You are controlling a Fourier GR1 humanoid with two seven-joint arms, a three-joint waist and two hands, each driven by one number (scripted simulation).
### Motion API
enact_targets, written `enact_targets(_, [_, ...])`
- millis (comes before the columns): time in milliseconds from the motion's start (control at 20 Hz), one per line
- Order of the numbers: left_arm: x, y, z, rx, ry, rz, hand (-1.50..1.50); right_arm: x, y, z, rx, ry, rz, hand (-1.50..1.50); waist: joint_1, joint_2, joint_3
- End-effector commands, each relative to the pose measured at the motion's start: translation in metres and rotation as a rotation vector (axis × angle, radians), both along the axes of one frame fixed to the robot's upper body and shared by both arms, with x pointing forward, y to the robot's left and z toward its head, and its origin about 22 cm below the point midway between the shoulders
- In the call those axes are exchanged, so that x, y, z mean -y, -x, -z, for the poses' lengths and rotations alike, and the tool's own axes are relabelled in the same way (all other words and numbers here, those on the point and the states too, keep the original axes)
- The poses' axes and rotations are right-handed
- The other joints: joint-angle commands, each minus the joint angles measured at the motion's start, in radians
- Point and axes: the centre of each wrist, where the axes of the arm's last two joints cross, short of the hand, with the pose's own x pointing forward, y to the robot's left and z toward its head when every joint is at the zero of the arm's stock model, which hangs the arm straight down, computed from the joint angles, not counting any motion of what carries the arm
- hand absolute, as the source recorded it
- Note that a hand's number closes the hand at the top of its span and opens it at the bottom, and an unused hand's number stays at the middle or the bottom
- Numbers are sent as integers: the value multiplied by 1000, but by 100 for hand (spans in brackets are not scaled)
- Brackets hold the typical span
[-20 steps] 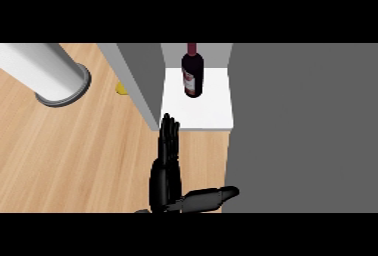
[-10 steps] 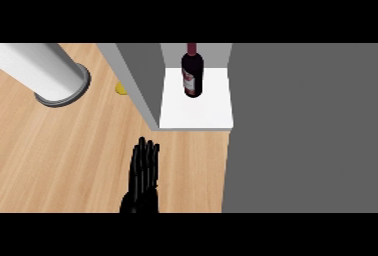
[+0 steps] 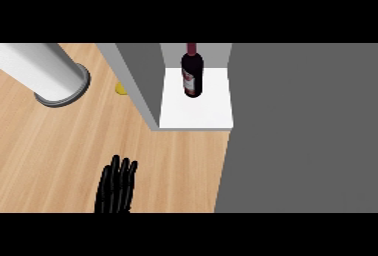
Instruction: Pick up the wine, place it into the cabinet and close the cabinet
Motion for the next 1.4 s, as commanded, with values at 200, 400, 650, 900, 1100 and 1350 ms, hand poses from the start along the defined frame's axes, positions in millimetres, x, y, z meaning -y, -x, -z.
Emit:
enact_targets(200, [-41,8,-12,3,-16,7,-150,-12,31,-3,-107,-116,-199,150,-2,-1,-1])
enact_targets(400, [-65,0,-24,23,-24,-28,-150,-26,39,0,-164,-111,-219,150,-2,0,-1])
enact_targets(650, [-81,9,-30,46,0,-53,-150,-38,42,8,-156,-87,-367,150,1,-2,0])
enact_targets(900, [-119,11,-39,48,1,-75,-150,-52,62,-10,-121,-36,-444,150,6,-5,-3])
enact_targets(1100, [-137,12,-33,42,-24,-97,-150,-75,68,-7,-125,-68,-487,150,3,-7,-3])
enact_targets(1350, [-151,12,-41,26,-33,-86,-150,-105,70,-11,-138,-94,-500,150,7,-7,-3])
